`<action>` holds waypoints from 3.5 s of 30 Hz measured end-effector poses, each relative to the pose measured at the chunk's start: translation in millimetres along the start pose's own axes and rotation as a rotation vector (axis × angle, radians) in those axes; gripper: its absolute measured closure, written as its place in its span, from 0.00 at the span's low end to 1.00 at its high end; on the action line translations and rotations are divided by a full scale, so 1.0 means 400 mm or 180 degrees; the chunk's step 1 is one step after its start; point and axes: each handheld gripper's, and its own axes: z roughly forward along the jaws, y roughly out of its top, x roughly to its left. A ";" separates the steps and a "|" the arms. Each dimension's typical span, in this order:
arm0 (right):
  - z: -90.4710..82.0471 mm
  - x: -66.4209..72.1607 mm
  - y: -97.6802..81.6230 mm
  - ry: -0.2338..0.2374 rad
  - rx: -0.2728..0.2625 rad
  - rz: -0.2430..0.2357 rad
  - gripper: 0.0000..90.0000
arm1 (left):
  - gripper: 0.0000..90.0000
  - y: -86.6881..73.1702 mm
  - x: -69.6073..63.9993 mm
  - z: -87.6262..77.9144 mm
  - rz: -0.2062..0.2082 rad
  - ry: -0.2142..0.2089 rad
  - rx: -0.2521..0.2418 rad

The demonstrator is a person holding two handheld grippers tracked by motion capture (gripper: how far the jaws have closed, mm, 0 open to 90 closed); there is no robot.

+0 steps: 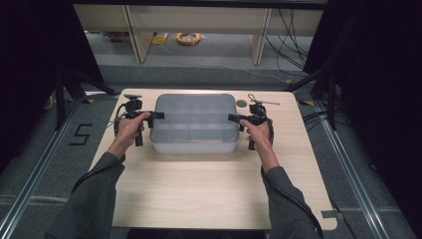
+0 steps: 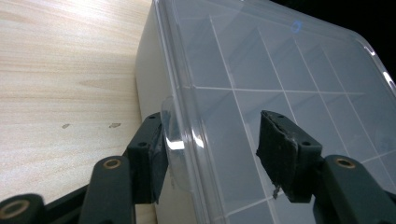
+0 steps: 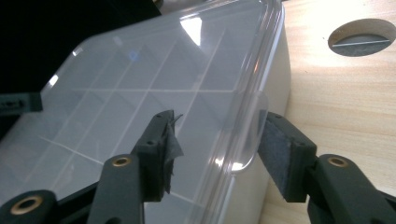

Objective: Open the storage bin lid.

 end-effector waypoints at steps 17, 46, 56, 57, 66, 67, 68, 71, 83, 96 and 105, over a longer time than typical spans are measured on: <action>-0.058 0.009 0.017 0.0112 -0.0382 -0.0039 0.73 | 0.60 0.007 -0.034 -0.070 -0.0068 -0.0047 -0.0475; -0.184 0.087 0.041 0.0180 -0.0622 -0.0147 0.81 | 0.61 0.007 -0.121 -0.189 0.0169 -0.0055 -0.0687; -0.245 0.115 -0.001 0.0214 -0.0656 -0.0218 0.82 | 0.60 -0.053 -0.148 -0.231 0.0314 -0.0069 -0.0699; -0.245 0.115 -0.001 0.0214 -0.0656 -0.0218 0.82 | 0.60 -0.059 -0.149 -0.233 0.0329 -0.0058 -0.0698; -0.272 0.137 -0.050 0.0191 -0.0695 -0.0361 0.82 | 0.60 -0.111 -0.148 -0.264 0.0402 -0.0057 -0.0716; -0.275 0.143 -0.056 0.0196 -0.0696 -0.0335 0.82 | 0.59 -0.117 -0.146 -0.267 0.0400 -0.0058 -0.0690; -0.279 0.149 -0.062 0.0204 -0.0680 -0.0299 0.82 | 0.59 -0.123 -0.144 -0.269 0.0396 -0.0066 -0.0680; -0.285 0.149 -0.085 0.0175 -0.0685 -0.0408 0.82 | 0.59 -0.143 -0.143 -0.273 0.0419 -0.0060 -0.0653; -0.316 0.159 -0.160 0.0144 -0.0653 -0.0425 0.82 | 0.59 -0.218 -0.145 -0.292 0.0526 -0.0050 -0.0539; -0.366 0.176 -0.253 0.0188 -0.0654 -0.0445 0.83 | 0.60 -0.276 -0.148 -0.321 0.0584 -0.0086 -0.0414; -0.377 0.171 -0.305 0.0201 -0.0578 -0.0392 0.83 | 0.59 -0.318 -0.139 -0.323 0.0560 -0.0100 -0.0239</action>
